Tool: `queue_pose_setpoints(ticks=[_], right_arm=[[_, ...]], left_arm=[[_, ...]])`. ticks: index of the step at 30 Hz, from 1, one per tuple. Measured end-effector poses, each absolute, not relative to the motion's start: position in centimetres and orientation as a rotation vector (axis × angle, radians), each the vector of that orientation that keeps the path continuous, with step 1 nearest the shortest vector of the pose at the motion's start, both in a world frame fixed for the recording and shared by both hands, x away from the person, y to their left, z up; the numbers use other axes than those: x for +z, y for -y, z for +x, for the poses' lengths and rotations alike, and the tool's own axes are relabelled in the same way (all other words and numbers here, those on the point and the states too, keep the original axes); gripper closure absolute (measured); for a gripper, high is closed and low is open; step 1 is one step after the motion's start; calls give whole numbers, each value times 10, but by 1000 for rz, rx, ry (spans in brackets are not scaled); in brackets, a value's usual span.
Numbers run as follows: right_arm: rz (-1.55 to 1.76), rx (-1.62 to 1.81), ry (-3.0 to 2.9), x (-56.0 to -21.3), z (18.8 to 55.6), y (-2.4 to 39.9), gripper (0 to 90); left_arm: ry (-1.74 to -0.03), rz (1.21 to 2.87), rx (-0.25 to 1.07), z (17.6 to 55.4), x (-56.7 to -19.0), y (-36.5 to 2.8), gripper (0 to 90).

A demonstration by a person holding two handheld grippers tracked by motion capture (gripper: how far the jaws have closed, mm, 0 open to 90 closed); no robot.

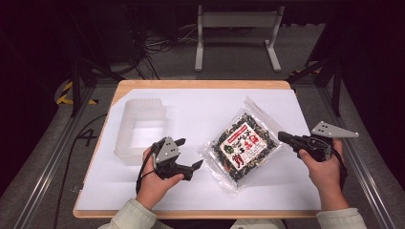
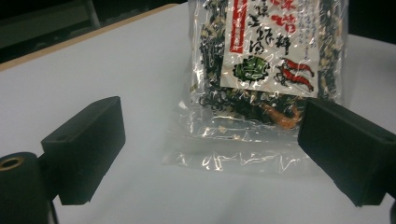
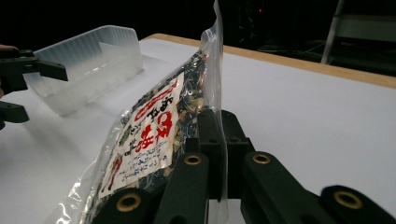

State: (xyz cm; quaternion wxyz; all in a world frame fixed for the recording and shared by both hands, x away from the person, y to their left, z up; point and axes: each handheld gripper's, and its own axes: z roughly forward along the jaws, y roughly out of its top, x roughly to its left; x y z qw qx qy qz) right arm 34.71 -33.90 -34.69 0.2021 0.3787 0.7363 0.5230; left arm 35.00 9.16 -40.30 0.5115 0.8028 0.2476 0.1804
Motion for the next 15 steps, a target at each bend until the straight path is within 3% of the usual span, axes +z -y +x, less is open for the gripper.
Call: queue_pose_setpoints(ticks=[15], right_arm=[[802, 1491, -2040, -303, 319, 326, 900]], left_arm=[[-581, 1899, 427, 348, -385, -89, 72]])
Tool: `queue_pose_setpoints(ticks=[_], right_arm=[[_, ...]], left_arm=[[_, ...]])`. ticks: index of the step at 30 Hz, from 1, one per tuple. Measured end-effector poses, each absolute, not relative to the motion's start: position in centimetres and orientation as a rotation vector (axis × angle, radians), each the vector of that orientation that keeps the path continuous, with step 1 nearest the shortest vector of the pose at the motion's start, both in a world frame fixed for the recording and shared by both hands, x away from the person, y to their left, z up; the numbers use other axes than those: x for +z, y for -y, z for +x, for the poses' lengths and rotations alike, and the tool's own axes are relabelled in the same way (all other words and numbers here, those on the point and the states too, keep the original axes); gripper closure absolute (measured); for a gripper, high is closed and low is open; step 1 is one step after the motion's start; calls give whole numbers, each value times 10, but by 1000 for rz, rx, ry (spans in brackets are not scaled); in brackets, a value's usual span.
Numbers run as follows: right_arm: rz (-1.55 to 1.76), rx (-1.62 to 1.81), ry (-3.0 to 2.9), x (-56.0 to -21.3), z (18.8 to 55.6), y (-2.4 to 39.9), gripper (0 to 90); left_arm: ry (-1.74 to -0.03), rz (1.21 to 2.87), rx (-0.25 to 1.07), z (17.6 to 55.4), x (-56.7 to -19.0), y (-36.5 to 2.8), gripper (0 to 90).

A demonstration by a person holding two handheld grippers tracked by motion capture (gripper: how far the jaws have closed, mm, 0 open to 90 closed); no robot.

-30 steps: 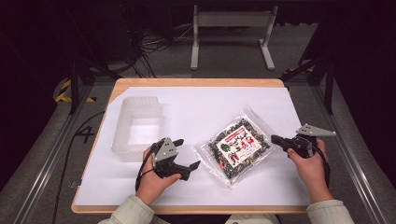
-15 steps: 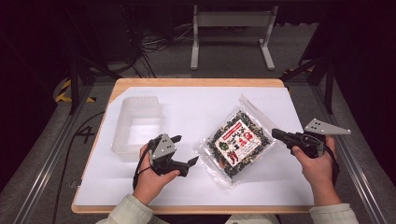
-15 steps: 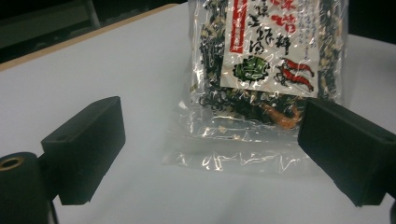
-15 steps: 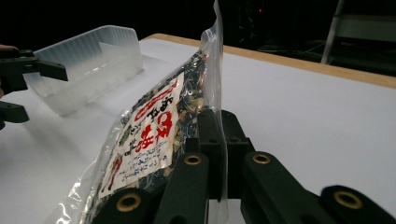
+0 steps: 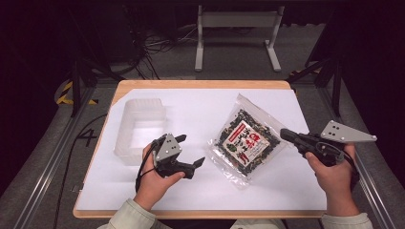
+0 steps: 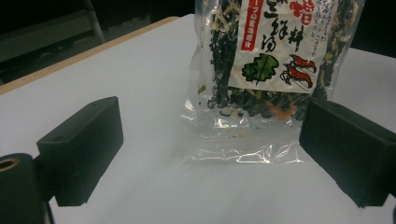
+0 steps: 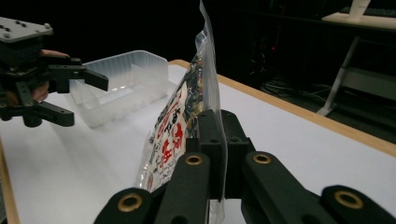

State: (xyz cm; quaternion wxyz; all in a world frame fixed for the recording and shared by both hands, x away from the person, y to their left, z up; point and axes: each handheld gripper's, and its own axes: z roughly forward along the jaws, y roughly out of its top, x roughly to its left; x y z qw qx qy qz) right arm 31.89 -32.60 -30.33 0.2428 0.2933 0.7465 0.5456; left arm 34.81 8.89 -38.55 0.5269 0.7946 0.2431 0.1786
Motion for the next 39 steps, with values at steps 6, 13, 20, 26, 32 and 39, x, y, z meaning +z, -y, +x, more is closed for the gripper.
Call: queue_pose_setpoints(ticks=[6, 13, 20, 26, 32, 39], right_arm=[[730, 1500, -2023, -292, 310, 319, 900], [643, 1480, -2000, -284, 305, 315, 900], [624, 1481, -1981, -280, 304, 317, 900], [606, 1489, -1975, -276, 302, 316, 900], [582, 1497, -1980, -271, 301, 309, 900], [551, 1507, -2004, -267, 302, 301, 900]], left_arm=[[-590, 1876, 442, 350, -382, -87, 70], [-599, 1834, 453, 354, -375, -86, 66], [-606, 1825, 457, 356, -375, -88, 65], [-612, 1819, 453, 358, -374, -90, 64], [-599, 1814, 456, 360, -372, -90, 62], [-582, 1804, 449, 361, -368, -89, 54]])
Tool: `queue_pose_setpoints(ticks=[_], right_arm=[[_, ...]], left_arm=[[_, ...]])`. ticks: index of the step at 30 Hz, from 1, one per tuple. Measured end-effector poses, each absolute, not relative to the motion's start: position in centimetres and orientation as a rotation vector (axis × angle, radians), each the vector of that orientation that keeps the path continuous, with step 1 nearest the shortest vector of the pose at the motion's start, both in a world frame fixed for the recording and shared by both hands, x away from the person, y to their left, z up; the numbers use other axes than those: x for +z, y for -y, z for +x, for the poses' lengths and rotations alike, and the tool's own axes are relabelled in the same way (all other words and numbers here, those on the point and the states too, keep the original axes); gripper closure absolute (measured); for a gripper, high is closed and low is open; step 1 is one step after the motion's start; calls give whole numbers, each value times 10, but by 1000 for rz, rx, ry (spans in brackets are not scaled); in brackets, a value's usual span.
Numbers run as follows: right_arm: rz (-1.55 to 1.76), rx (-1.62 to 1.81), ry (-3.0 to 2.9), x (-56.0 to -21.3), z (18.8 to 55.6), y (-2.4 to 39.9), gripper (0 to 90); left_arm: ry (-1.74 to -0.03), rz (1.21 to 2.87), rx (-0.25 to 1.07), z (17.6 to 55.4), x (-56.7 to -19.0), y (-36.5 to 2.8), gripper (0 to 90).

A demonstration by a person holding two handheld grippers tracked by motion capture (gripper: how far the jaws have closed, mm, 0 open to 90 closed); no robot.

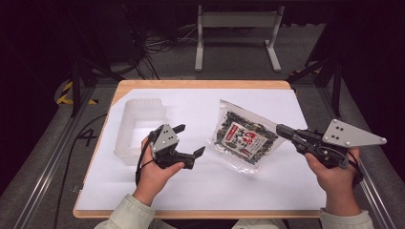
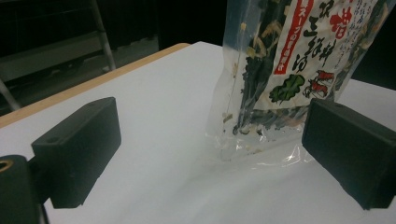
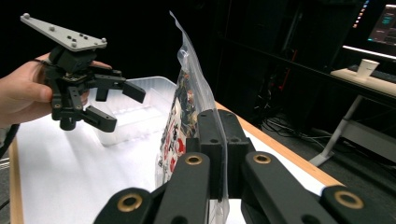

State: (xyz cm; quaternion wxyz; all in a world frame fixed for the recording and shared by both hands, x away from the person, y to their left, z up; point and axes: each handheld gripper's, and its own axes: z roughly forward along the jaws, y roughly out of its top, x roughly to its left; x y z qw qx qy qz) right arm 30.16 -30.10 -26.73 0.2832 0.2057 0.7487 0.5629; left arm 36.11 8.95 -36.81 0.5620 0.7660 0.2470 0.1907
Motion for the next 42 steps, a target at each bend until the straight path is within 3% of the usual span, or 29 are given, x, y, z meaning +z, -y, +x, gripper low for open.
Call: queue_pose_setpoints(ticks=[11, 25, 34, 42], right_arm=[[506, 1520, -2034, -256, 304, 287, 900], [427, 1555, -2082, -250, 308, 263, 900], [386, 1581, -2101, -251, 307, 252, 900], [376, 1603, -2099, -253, 307, 248, 900]], left_arm=[[-550, 1780, 440, 360, -361, -90, 47], [-475, 1672, 330, 360, -350, -92, 27], [-415, 1710, 309, 364, -345, -89, 28], [-365, 1727, 283, 369, -342, -85, 84]])
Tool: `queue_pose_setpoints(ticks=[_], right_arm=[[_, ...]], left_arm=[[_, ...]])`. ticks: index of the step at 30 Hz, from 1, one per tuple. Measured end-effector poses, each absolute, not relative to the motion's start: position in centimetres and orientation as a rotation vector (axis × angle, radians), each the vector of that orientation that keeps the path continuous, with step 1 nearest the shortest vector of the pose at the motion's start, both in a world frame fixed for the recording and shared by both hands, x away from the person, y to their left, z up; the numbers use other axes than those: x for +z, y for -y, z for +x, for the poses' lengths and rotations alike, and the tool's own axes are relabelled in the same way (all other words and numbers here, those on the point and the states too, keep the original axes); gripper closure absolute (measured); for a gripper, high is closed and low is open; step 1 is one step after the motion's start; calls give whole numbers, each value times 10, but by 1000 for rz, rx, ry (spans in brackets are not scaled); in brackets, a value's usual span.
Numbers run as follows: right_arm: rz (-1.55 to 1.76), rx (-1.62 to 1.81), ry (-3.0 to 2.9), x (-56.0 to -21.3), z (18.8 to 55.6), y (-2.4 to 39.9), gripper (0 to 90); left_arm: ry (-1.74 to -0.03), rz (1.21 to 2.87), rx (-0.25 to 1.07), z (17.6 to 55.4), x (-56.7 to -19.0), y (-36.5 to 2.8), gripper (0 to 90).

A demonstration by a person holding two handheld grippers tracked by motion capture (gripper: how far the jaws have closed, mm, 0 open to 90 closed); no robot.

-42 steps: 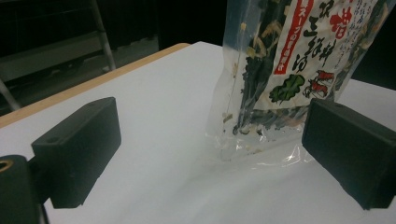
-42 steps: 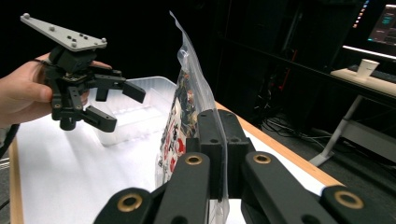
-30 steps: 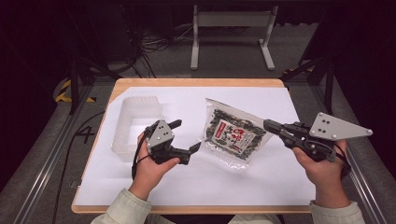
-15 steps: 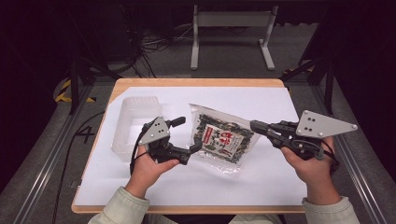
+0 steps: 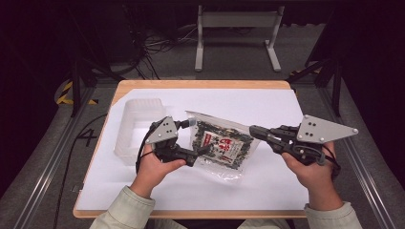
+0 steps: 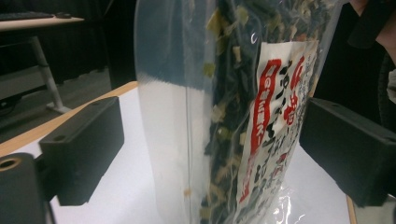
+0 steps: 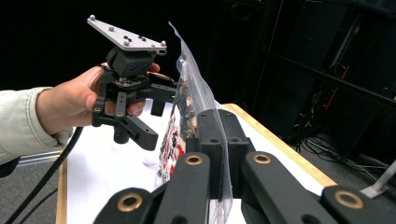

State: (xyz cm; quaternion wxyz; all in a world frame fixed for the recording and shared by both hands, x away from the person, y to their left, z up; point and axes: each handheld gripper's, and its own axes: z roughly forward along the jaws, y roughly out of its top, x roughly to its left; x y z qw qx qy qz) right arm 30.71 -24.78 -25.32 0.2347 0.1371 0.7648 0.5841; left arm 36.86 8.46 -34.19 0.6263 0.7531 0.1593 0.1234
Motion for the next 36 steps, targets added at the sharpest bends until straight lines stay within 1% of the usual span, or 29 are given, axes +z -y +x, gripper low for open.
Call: queue_pose_setpoints(ticks=[5, 6, 7, 9, 11, 16, 17, 19, 22, 23, 25, 30, 36], right_arm=[[398, 1638, -2080, -255, 308, 249, 900], [398, 1638, -2080, -255, 308, 249, 900], [413, 1643, -2079, -256, 309, 250, 900], [417, 1639, -2079, -257, 310, 250, 900], [426, 1631, -2078, -258, 310, 251, 900], [444, 1630, -2068, -261, 312, 253, 900], [447, 1630, -2068, -261, 312, 253, 900], [455, 1623, -2067, -262, 313, 253, 900], [457, 1619, -2063, -263, 313, 252, 900], [457, 1617, -2061, -263, 313, 252, 900], [460, 1620, -2055, -263, 313, 252, 900], [464, 1624, -2047, -265, 314, 253, 900], [467, 1631, -2047, -266, 316, 254, 900]], left_arm=[[-310, 1716, 252, 370, -340, -81, 204], [-294, 1716, 242, 370, -339, -79, 204], [-276, 1719, 231, 369, -338, -76, 238], [-266, 1724, 230, 369, -337, -75, 251], [-257, 1732, 226, 370, -337, -74, 289], [-228, 1750, 197, 370, -337, -72, 429], [-217, 1757, 185, 369, -337, -71, 429], [-198, 1769, 178, 368, -336, -69, 472], [-168, 1794, 175, 365, -335, -67, 558], [-166, 1795, 179, 364, -335, -67, 574], [-162, 1800, 158, 364, -334, -69, 628], [-137, 1812, 126, 362, -333, -69, 683], [-130, 1830, 115, 362, -332, -69, 709]])
